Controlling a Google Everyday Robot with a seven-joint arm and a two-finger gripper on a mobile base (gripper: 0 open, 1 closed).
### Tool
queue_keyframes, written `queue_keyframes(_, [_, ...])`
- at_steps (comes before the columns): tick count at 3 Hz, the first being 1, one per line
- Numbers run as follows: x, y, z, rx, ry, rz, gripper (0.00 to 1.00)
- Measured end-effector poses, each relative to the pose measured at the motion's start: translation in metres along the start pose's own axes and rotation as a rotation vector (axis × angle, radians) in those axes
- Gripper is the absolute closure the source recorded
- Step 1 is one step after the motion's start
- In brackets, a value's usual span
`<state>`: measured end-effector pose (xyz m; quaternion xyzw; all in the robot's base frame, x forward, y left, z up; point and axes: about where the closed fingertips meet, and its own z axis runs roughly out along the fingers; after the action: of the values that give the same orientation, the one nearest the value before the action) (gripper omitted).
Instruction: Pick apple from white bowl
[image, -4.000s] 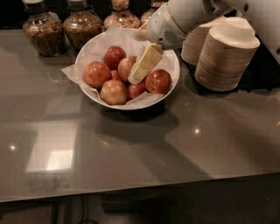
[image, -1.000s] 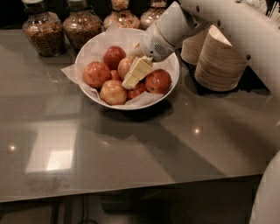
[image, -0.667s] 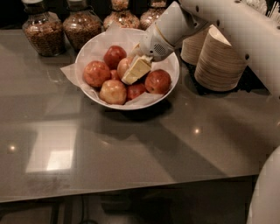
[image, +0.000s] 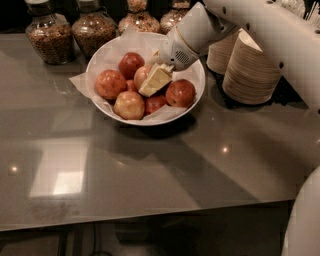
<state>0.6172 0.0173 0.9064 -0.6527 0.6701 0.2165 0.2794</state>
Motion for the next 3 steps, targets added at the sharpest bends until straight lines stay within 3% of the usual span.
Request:
queue_keyframes(1, [0.0,0.0,0.0,0.0,0.0,0.0,1.0])
queue_keyframes(2, [-0.005,0.01,-0.009,0.005,-0.058,-0.028,1.0])
queue_keyframes(3, [-0.014,0.031,-0.03,-0.001,-0.209,-0.098,1.0])
